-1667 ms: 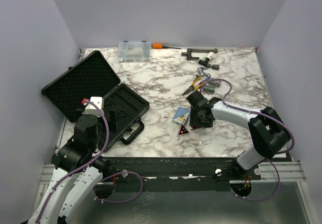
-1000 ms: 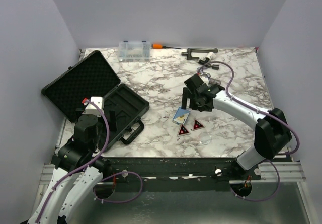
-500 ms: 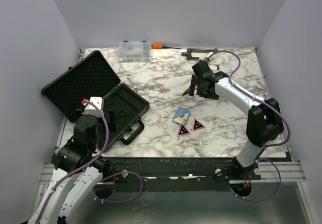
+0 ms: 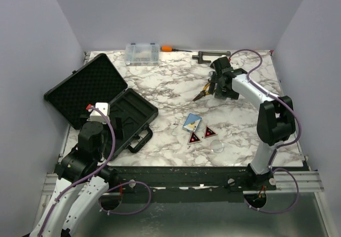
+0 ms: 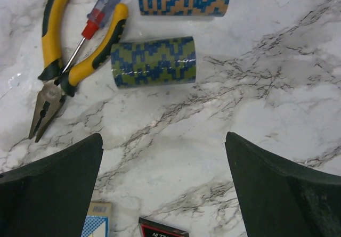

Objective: Pack up texas hold em set

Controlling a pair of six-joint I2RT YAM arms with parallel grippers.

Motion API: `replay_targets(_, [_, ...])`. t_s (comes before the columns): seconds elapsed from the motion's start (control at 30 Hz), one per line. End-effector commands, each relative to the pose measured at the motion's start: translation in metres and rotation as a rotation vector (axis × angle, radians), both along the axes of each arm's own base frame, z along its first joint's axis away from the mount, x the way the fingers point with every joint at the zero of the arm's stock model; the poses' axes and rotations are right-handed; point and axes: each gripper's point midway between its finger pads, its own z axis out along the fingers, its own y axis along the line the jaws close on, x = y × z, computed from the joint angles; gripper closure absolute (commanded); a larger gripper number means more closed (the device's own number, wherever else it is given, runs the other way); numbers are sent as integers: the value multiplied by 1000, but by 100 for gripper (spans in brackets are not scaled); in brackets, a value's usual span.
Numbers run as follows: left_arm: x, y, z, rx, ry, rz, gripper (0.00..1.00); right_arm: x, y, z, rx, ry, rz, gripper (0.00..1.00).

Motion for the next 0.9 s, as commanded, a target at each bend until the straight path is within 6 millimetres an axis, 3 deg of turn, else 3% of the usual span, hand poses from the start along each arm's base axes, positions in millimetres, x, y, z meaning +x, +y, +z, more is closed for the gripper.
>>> replay_targets(0.0, [0,1,-2,-1,-4,9,1,16,-12,-5,13,2,-21,0])
replay_targets(0.23, [0,1,-2,0,-2,9,1,28,-19,-19,32,33,-3,1])
replay_targets(0.63, [0,1,-4,3,4,9,1,44,-13,-34,44,56,22,2])
replay_targets(0.87, [1,1,-5,6,11,9,1,50,-18,-48,3,78,26,7])
